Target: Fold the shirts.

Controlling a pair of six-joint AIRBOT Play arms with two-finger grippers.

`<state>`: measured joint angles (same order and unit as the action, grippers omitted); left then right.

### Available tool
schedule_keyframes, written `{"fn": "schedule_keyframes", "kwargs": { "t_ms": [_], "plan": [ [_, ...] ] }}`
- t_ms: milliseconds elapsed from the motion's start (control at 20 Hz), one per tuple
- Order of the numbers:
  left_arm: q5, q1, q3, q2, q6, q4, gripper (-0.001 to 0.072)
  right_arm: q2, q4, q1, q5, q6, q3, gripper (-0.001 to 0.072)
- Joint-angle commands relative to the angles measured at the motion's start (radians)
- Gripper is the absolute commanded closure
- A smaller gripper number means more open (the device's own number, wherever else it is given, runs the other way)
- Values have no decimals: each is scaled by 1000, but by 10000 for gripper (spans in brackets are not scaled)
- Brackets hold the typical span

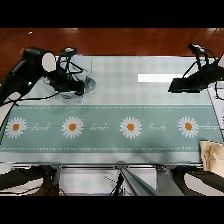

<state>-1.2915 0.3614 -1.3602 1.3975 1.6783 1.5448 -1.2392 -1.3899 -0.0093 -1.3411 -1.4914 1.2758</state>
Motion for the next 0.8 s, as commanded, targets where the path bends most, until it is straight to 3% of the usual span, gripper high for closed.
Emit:
{"fn": "schedule_keyframes", "kwargs": {
  "t_ms": [0, 750],
  "plan": [
    [0, 0, 0, 1, 0, 0, -5, 0, 0, 1, 0, 0, 1, 112],
    [-4, 0, 0, 1, -1, 0, -5, 0, 0, 1, -5, 3, 1, 113]
  ]
}}
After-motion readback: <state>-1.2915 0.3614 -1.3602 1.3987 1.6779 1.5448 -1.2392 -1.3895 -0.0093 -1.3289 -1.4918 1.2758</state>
